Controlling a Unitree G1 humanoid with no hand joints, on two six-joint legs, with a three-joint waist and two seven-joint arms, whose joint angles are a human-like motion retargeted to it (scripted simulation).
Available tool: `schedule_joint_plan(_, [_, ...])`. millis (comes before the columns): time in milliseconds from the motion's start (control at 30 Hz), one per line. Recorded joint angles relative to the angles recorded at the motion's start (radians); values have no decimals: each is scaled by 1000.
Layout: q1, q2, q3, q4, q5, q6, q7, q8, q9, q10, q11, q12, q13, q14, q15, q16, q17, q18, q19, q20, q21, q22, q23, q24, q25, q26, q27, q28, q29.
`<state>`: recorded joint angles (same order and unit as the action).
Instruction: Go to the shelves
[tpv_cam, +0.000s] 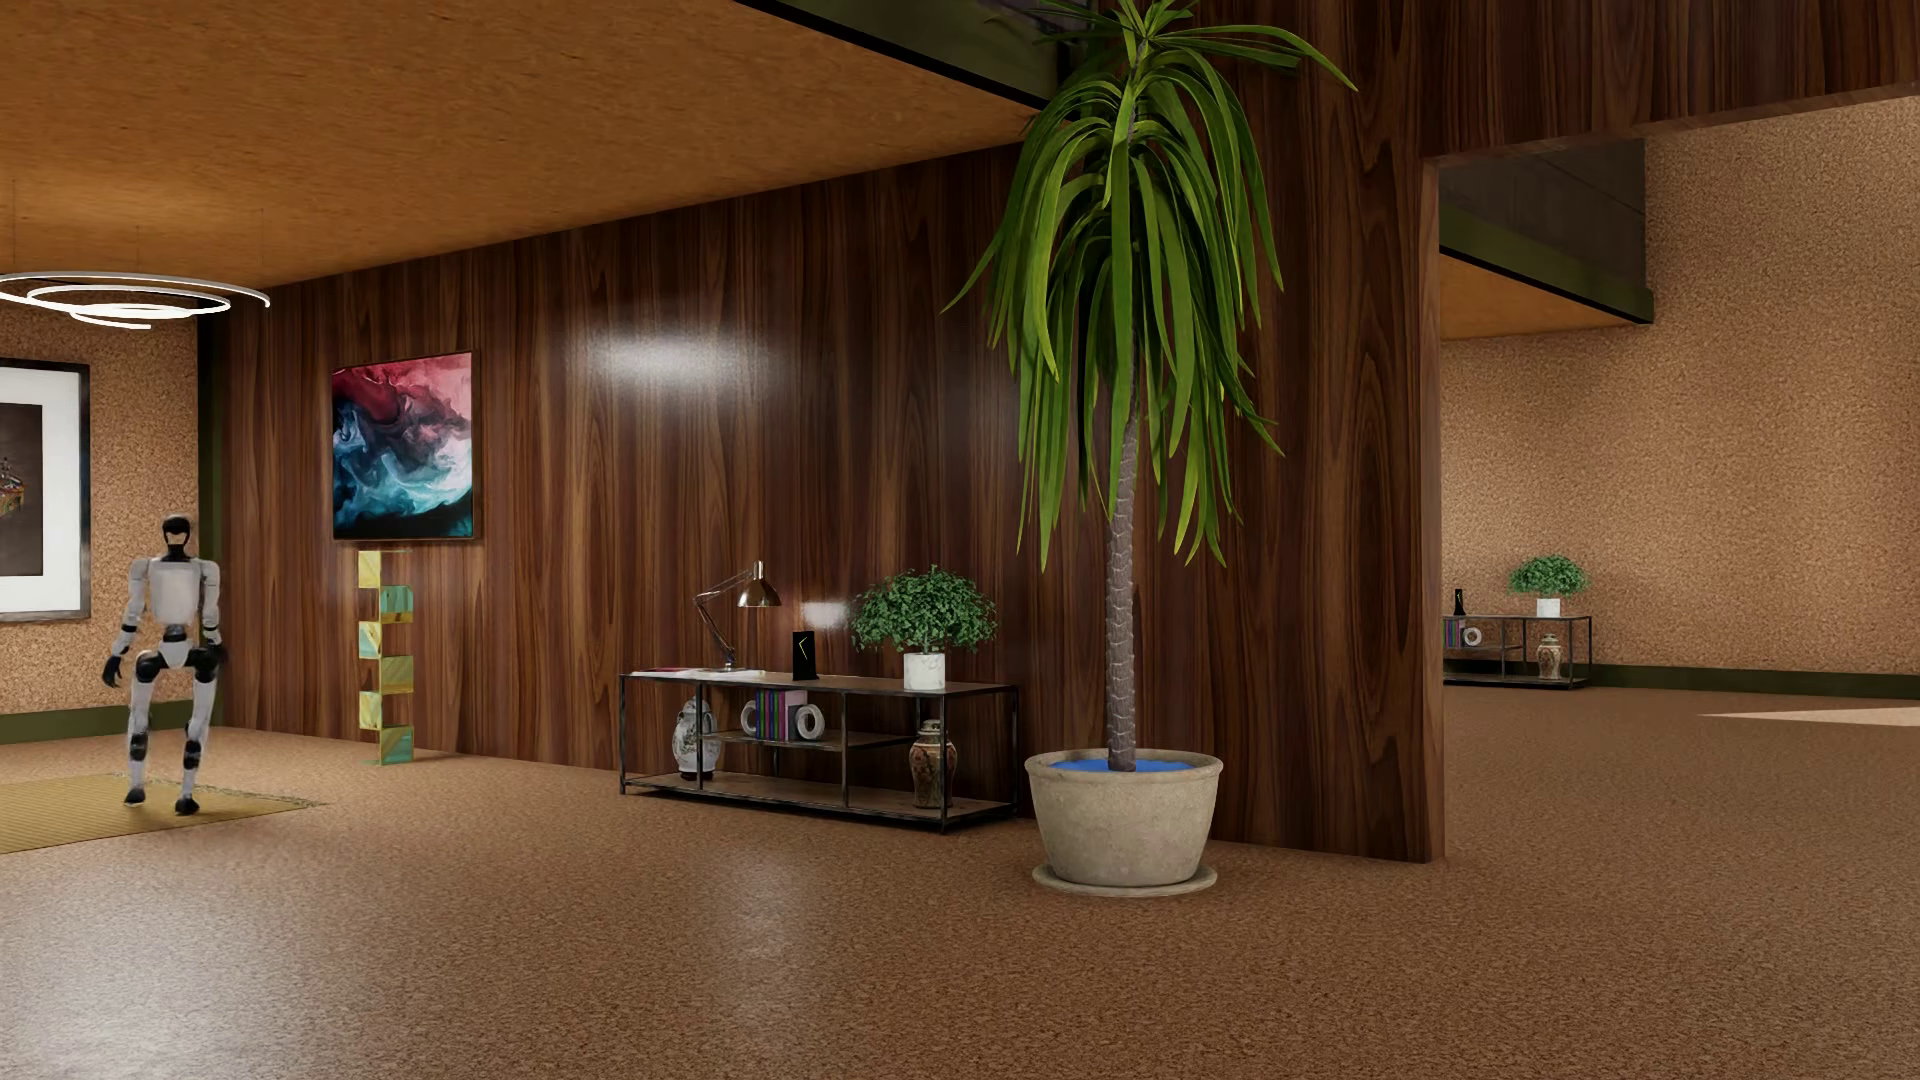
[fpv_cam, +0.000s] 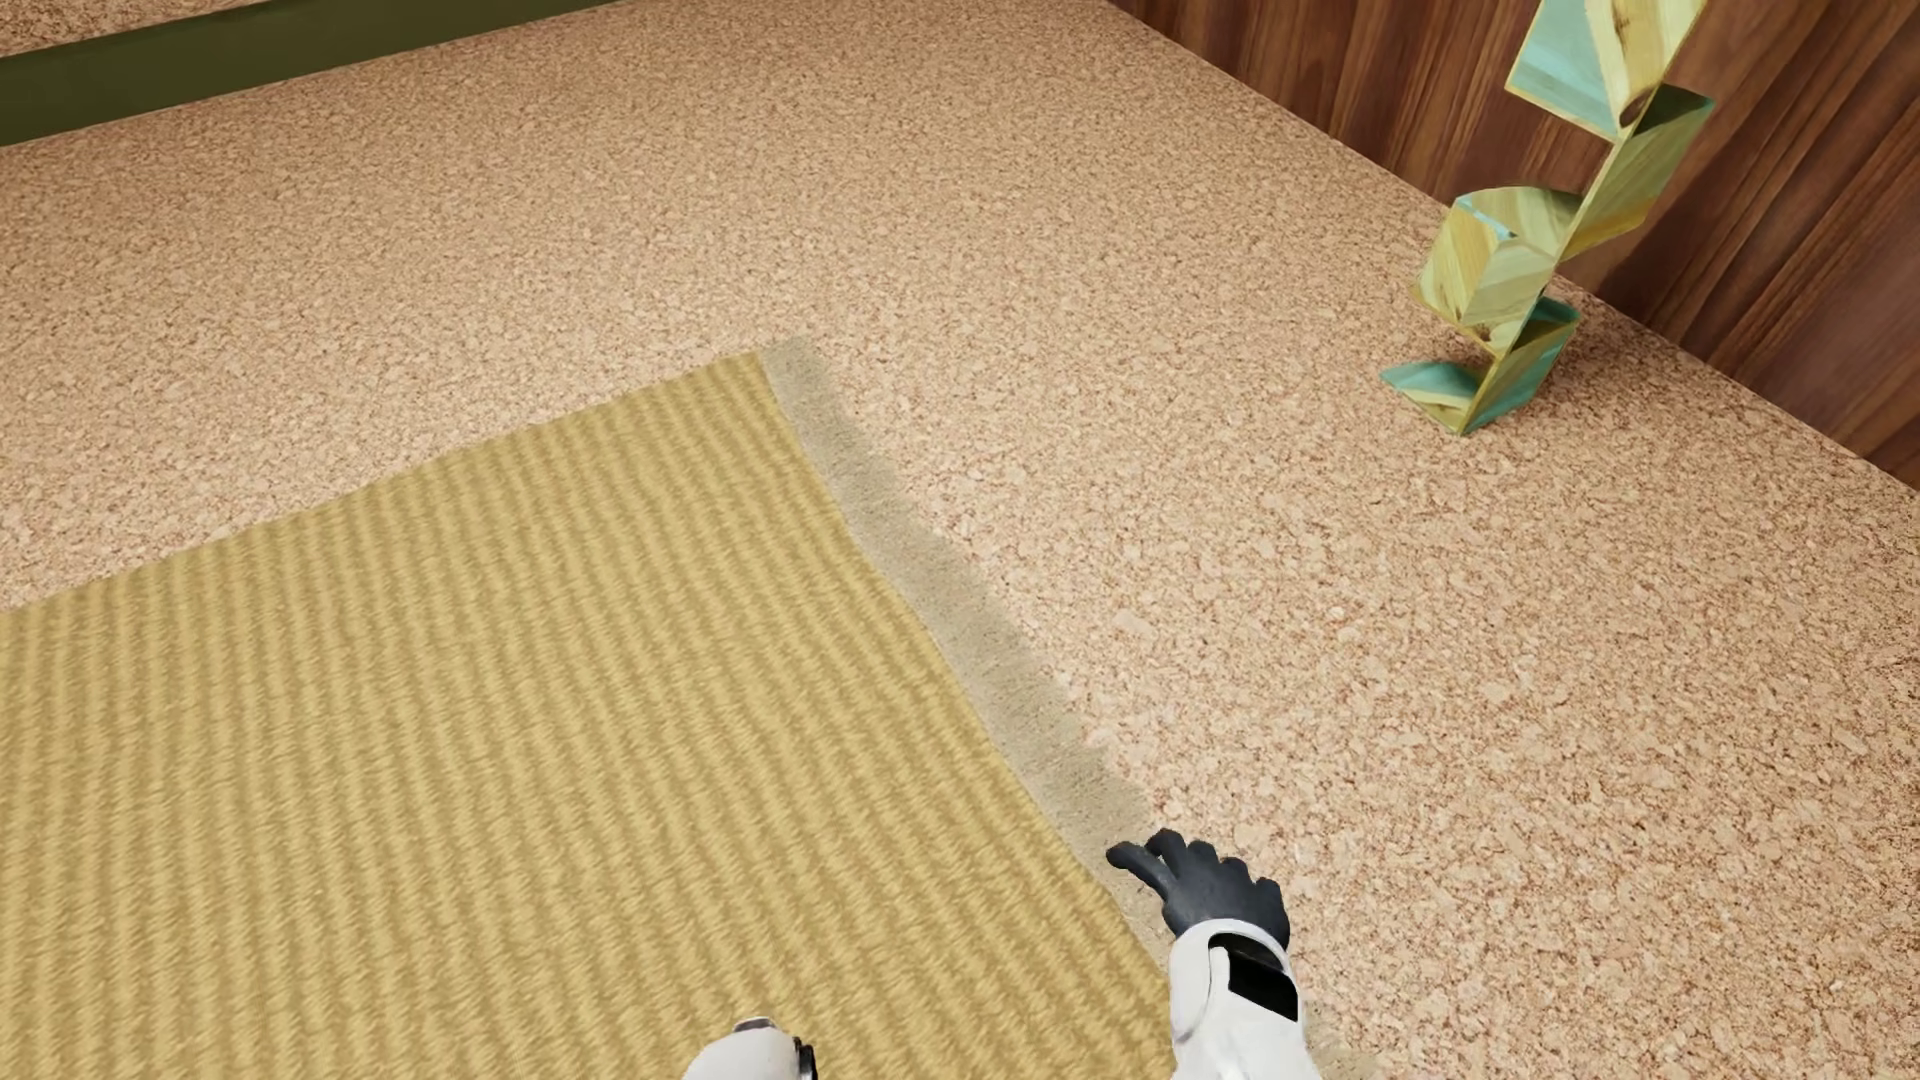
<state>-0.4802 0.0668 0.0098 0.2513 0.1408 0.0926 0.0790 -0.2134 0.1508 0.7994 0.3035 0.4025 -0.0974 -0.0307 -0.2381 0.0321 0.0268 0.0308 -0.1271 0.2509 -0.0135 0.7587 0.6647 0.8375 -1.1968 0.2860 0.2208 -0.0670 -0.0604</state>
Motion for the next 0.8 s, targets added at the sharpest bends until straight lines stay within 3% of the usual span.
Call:
schedule_joint_plan(67, [40, 65, 7, -53, 11, 0, -66, 46, -5, -509, -28, 7, -42, 34, -51, -18, -30, -25, 16, 20, 59, -18, -52, 14, -11, -2, -12, -4, 26])
schedule_joint_plan(100, [32, 96, 6, -76, 12, -3, -98, 65, -3, -621, -18, 6, -49, -13, -85, -26, -33, -88, 28, 29, 74, -29, -69, 21, -6, -2, -1, 4, 21])
schedule_joint_plan(133, [19, 124, 2, -94, 3, -4, -68, 72, 0, -637, 3, -4, -44, -9, -113, -33, -40, -151, 44, 30, 79, -35, -75, 31, 5, 1, 12, 6, 21])
schedule_joint_plan(200, [13, 197, 3, -143, -36, -18, -95, 73, 4, -490, 63, -34, -2, 119, -123, -50, -58, -72, 78, 31, 79, -52, -56, 42, 9, -4, 66, 22, 28])
schedule_joint_plan(233, [18, 225, 4, -152, -59, -29, -90, 79, 6, -389, 111, -43, 28, 147, -79, -63, -62, -86, 86, 42, 79, -67, -28, 34, 10, -3, 90, 42, 32])
schedule_joint_plan(300, [40, 182, 5, -146, -127, -59, -26, 100, 15, -221, 351, -60, 71, 9, 105, -96, -76, -53, 85, 66, 91, -96, 84, -5, -22, -19, 135, 98, 81])
schedule_joint_plan(367, [104, 2, 2, -126, -231, -95, 60, 108, 24, -161, 732, -99, 98, -107, 308, -101, -75, -54, 148, 61, 82, -71, 201, -31, -66, -15, 199, 141, 161])
schedule_joint_plan(400, [150, -96, -4, -114, -271, -111, 94, 114, 28, -164, 874, -135, 126, -143, 335, -78, -66, -57, 192, 34, 67, -42, 211, -18, -75, -4, 211, 129, 169])
schedule_joint_plan(467, [253, -285, -25, -96, -299, -135, 152, 105, 34, -200, 1032, -229, 214, -194, 244, -1, -49, -64, 140, -62, 19, 33, 154, 52, -49, 10, 186, 63, 115])
schedule_joint_plan(500, [303, -365, -37, -94, -320, -141, 176, 82, 37, -222, 1049, -277, 274, -216, 241, 47, -45, -69, 154, -120, -17, 69, 104, 107, -14, -4, 157, 25, 82])
schedule_joint_plan(567, [401, -494, -62, -100, -361, -150, 223, 19, 40, -274, 953, -376, 365, -257, 240, 113, -21, -80, 143, -200, -81, 94, 22, 167, 58, -15, 129, 18, 63])
schedule_joint_plan(633, [493, -562, -81, -112, -373, -154, 271, -61, 42, -326, 680, -442, 402, -297, 244, 164, -10, -94, 119, -201, -121, 54, 15, 140, 98, -45, 133, 61, 72])
schedule_joint_plan(667, [535, -566, -86, -120, -356, -155, 297, -100, 43, -353, 470, -462, 403, -311, 261, 178, -9, -102, 147, -171, -126, 20, 37, 99, 97, -57, 146, 93, 90])
schedule_joint_plan(700, [575, -550, -90, -130, -317, -155, 323, -130, 43, -381, 210, -479, 401, -325, 275, 181, -9, -110, 146, -131, -122, -13, 62, 42, 85, -58, 157, 123, 112])
schedule_joint_plan(733, [619, -533, -92, -145, -269, -153, 344, -127, 41, -421, -45, -494, 400, -332, 269, 182, -14, -119, 201, -107, -105, -42, 86, -2, 52, -63, 162, 156, 136])
schedule_joint_plan(767, [667, -538, -93, -163, -229, -149, 366, -122, 39, -459, -194, -503, 404, -339, 212, 183, -21, -129, 205, -100, -85, -60, 104, -27, 9, -62, 154, 182, 159])
schedule_joint_plan(800, [715, -556, -88, -181, -215, -146, 394, -164, 36, -481, -191, -504, 404, -348, 197, 180, -25, -139, 254, -91, -75, -73, 115, -53, -24, -61, 143, 192, 176])
